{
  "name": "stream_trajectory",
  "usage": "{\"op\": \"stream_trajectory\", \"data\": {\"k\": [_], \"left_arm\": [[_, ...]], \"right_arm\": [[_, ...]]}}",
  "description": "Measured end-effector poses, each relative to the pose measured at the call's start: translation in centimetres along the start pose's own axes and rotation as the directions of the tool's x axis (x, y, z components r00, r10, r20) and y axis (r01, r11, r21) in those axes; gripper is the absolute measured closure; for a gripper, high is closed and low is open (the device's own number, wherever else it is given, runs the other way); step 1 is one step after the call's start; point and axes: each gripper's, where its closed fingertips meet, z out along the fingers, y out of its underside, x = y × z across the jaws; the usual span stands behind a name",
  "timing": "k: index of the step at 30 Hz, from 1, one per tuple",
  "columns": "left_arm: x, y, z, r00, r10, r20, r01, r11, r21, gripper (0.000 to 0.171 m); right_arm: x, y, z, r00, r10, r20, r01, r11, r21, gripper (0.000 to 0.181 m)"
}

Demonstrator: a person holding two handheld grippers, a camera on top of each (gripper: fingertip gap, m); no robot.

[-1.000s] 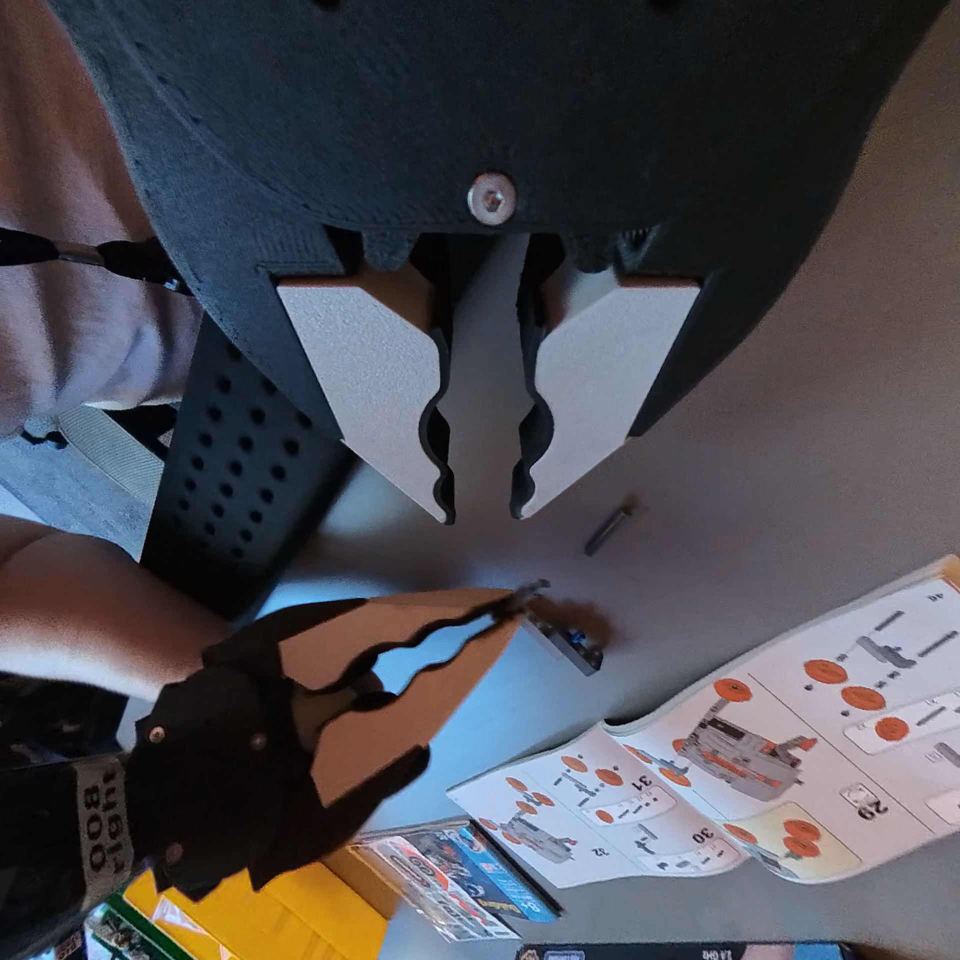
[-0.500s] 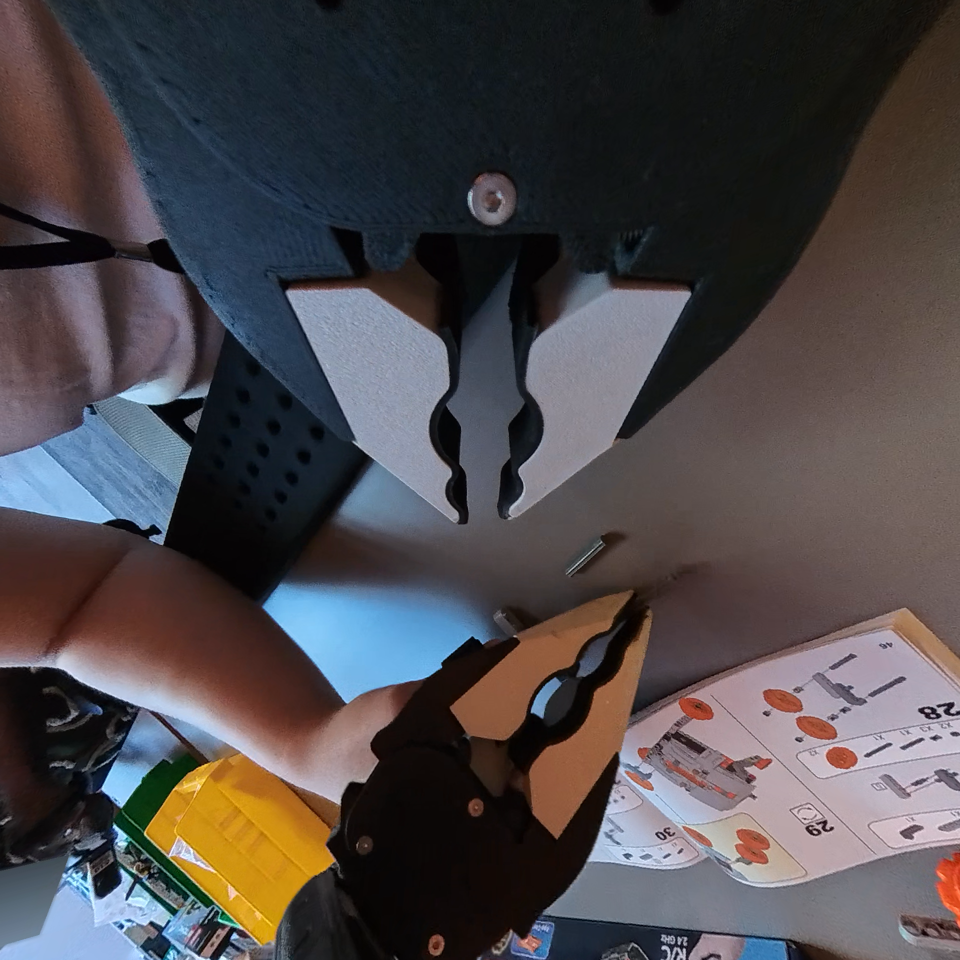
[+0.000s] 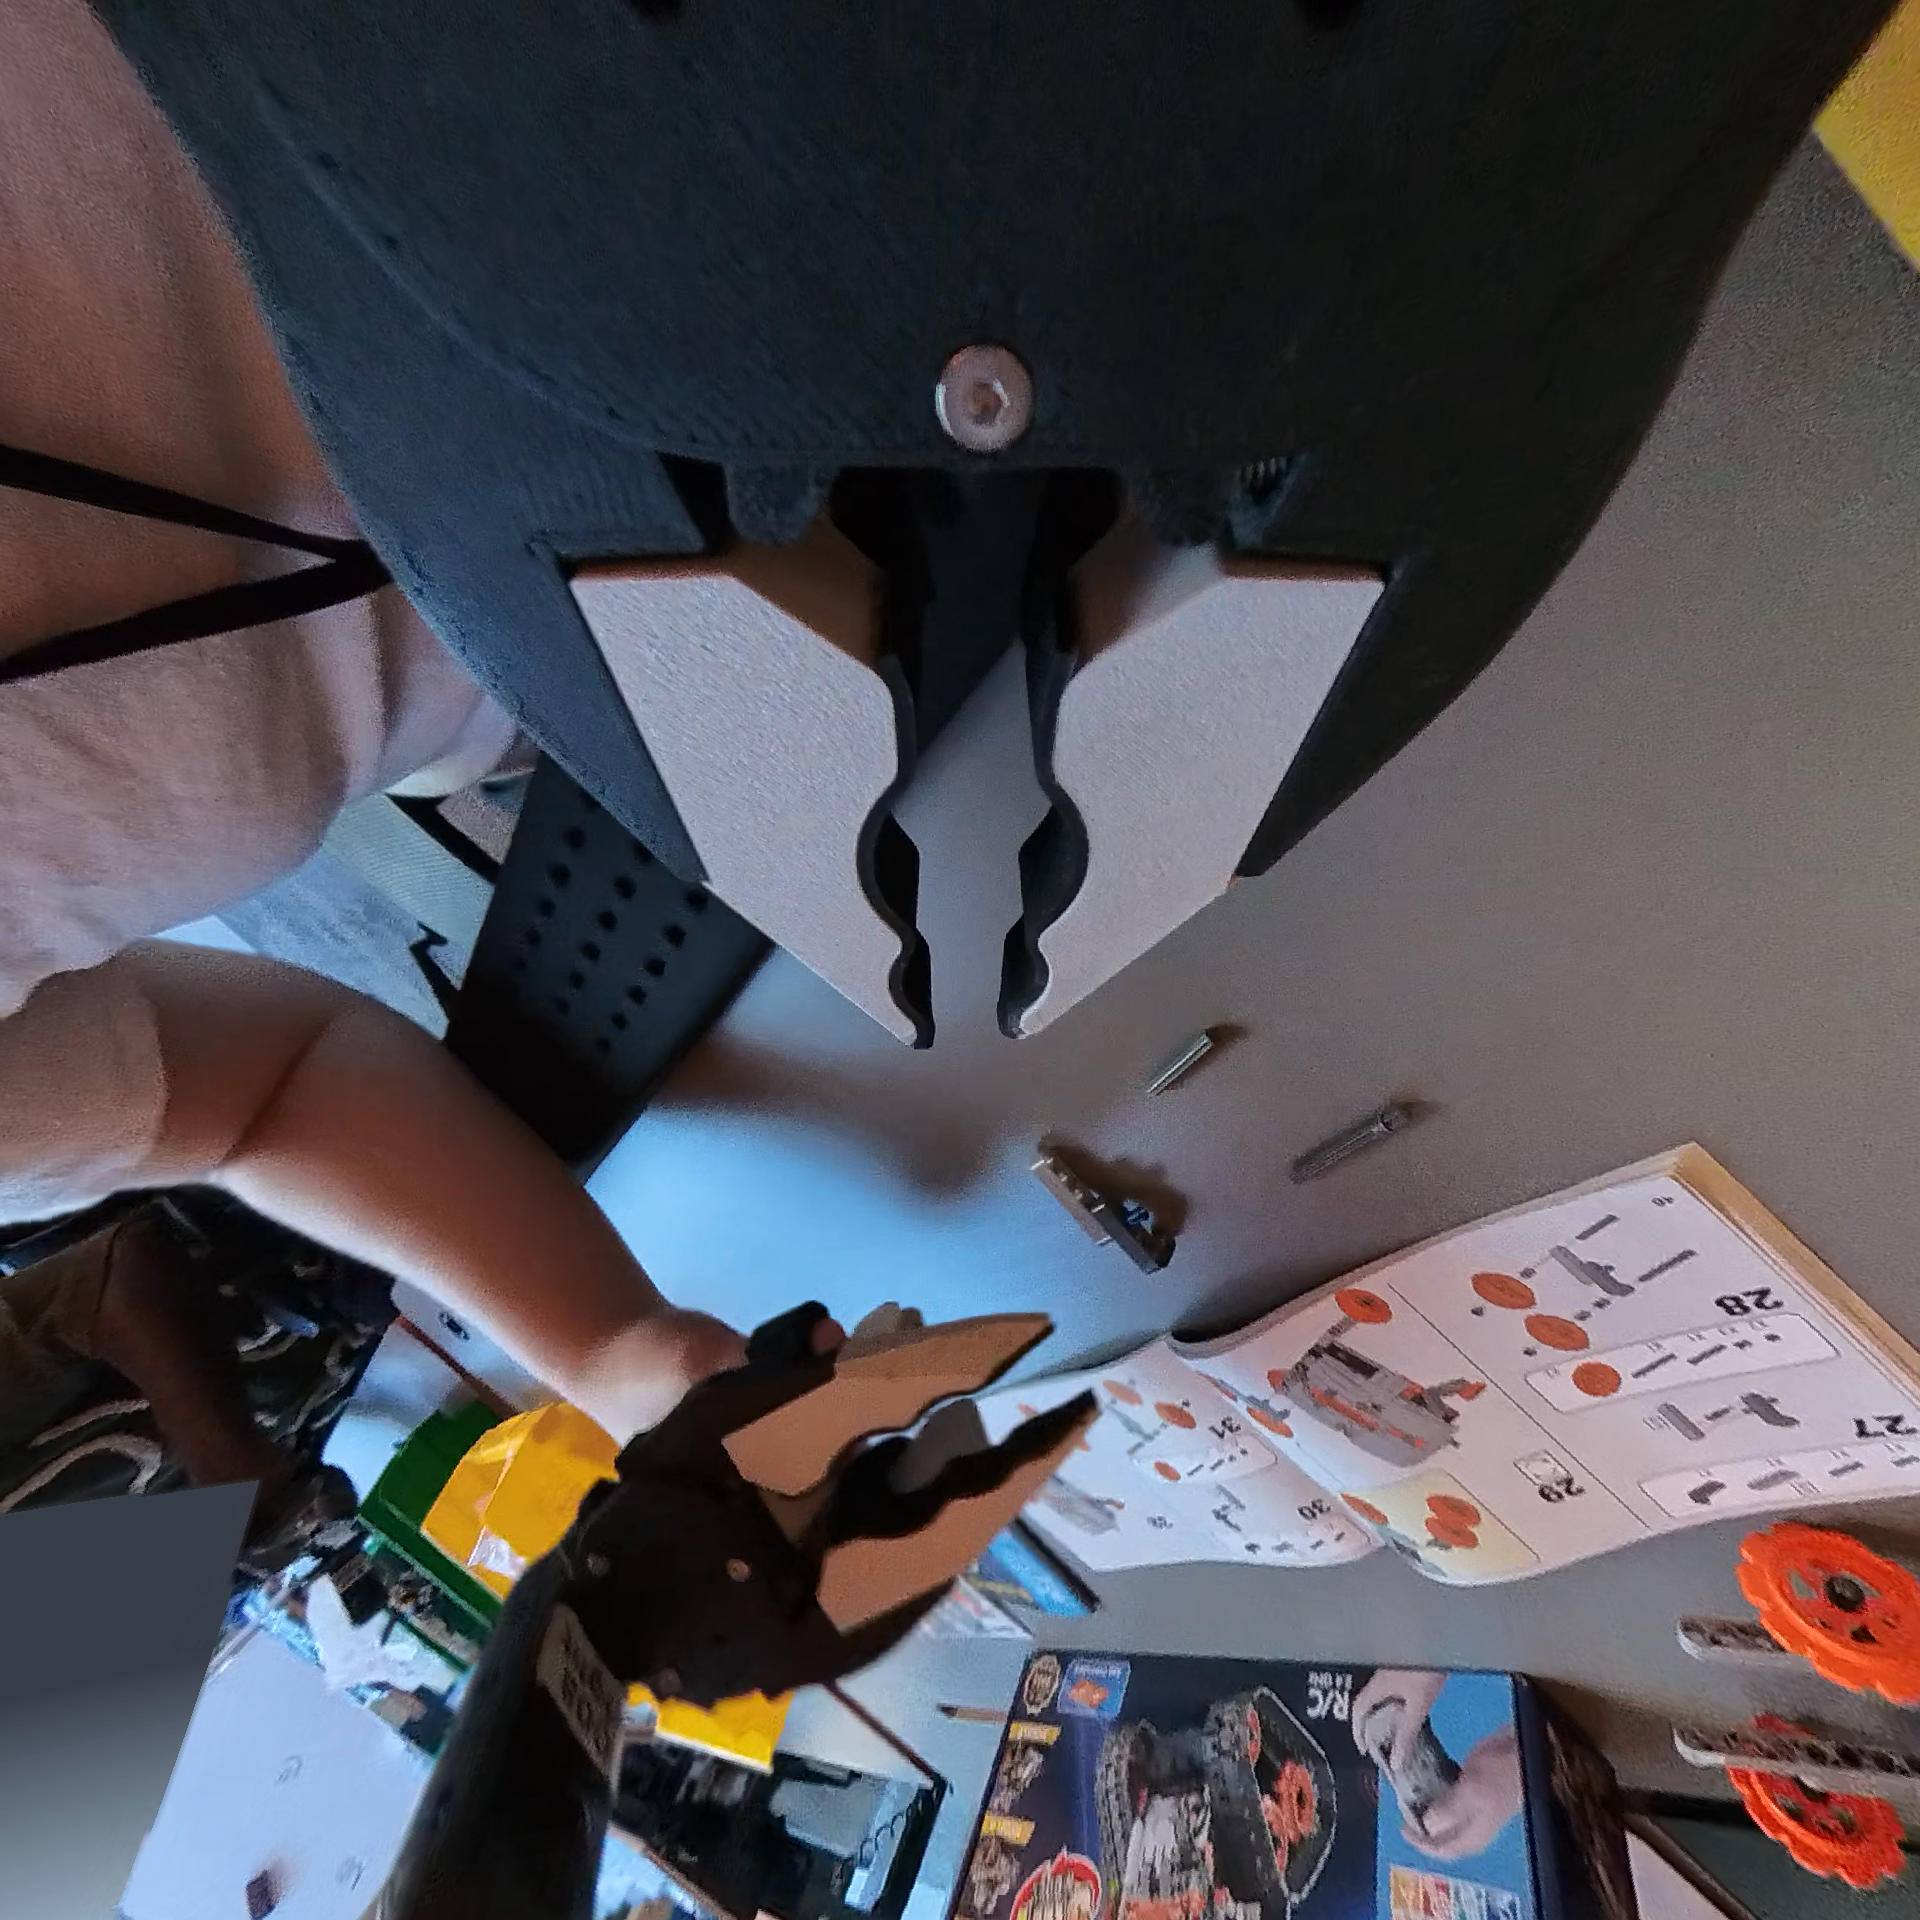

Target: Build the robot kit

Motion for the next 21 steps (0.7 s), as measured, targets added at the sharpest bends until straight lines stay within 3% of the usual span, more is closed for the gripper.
{"op": "stream_trajectory", "data": {"k": [4,10,21], "left_arm": [[0.3,-0.9,-1.4,1.0,-0.003,-0.014,0.003,0.999,0.037,0.161],[0.9,-2.2,-3.2,1.0,-0.01,-0.026,0.012,0.996,0.091,0.161],[-0.5,-3.9,-6.7,0.999,-0.013,0.048,0.005,0.987,0.161,0.162]], "right_arm": [[0.8,2.1,-3.5,0.99,0.043,-0.137,-0.036,0.998,0.051,0.16],[0.8,3.3,-5.9,0.97,0.107,-0.219,-0.088,0.991,0.097,0.16],[1.0,4.0,-6.4,0.96,0.098,-0.261,-0.078,0.993,0.085,0.161]]}}
